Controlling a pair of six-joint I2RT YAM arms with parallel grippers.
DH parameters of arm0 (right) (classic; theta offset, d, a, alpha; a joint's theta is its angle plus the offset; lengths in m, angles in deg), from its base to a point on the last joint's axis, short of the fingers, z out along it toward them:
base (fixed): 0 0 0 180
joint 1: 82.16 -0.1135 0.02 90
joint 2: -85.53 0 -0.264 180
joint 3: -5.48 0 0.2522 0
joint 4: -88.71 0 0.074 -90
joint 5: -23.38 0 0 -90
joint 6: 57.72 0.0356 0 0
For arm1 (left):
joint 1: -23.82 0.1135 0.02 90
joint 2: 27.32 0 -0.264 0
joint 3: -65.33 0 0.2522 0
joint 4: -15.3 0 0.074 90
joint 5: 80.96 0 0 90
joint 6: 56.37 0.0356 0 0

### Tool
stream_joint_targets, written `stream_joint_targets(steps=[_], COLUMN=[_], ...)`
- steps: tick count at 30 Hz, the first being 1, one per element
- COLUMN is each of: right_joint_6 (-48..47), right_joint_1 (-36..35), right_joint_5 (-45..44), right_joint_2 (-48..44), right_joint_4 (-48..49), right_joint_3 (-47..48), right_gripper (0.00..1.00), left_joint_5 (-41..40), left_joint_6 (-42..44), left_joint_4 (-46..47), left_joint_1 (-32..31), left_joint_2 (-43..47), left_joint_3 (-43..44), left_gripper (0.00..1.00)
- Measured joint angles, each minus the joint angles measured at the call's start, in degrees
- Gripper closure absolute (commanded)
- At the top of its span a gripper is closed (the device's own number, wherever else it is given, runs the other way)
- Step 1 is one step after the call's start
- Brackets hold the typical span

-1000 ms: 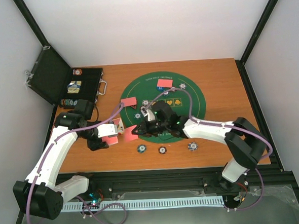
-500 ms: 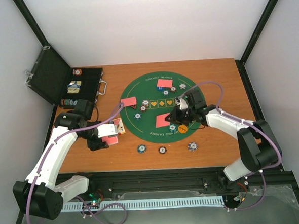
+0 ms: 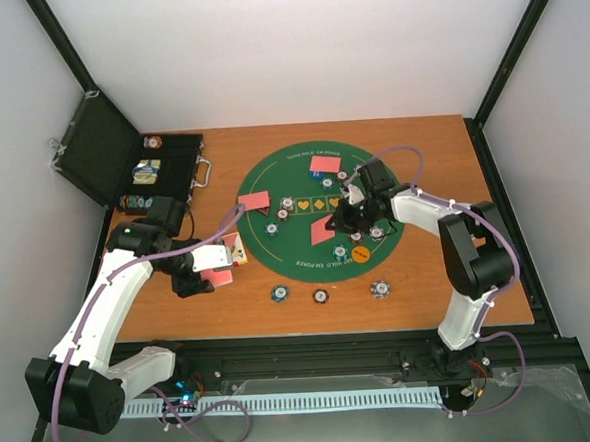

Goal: Distribute texas hold em gaming equipment

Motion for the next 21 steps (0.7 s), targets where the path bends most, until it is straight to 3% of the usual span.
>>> stream_joint_targets(steps=[8, 10, 14, 17, 21], right_joint_6=[-5.5, -6.6, -8.3, -9.1, -10.1], right_joint_1=[2.4, 2.9, 3.2, 3.2, 3.2], right_joint_5=[-1.4, -2.8, -5.7, -8.0, -10.3], right_joint_2=[6.5, 7.2, 7.2, 7.0, 6.7], right_joint_4=[-5.4, -6.9, -9.4, -10.9, -12.2], right_joint_3=[3.9, 3.9, 4.4, 5.8, 8.2], right_gripper=[0.96, 0.87, 0.82, 0.66, 0.62], left_joint_5=[0.0, 0.0, 0.0, 0.0, 0.0], left_joint_6=[0.2, 0.2, 0.2, 0.2, 0.2], left_joint_4=[0.0, 0.0, 0.0, 0.0, 0.0], left_joint_1=[0.0, 0.0, 0.0, 0.0, 0.0], left_joint_2=[0.2, 0.2, 0.2, 0.2, 0.2], left_joint_3=[0.0, 0.0, 0.0, 0.0, 0.0], left_gripper=[0.99, 0.99, 0.99, 0.99, 0.99])
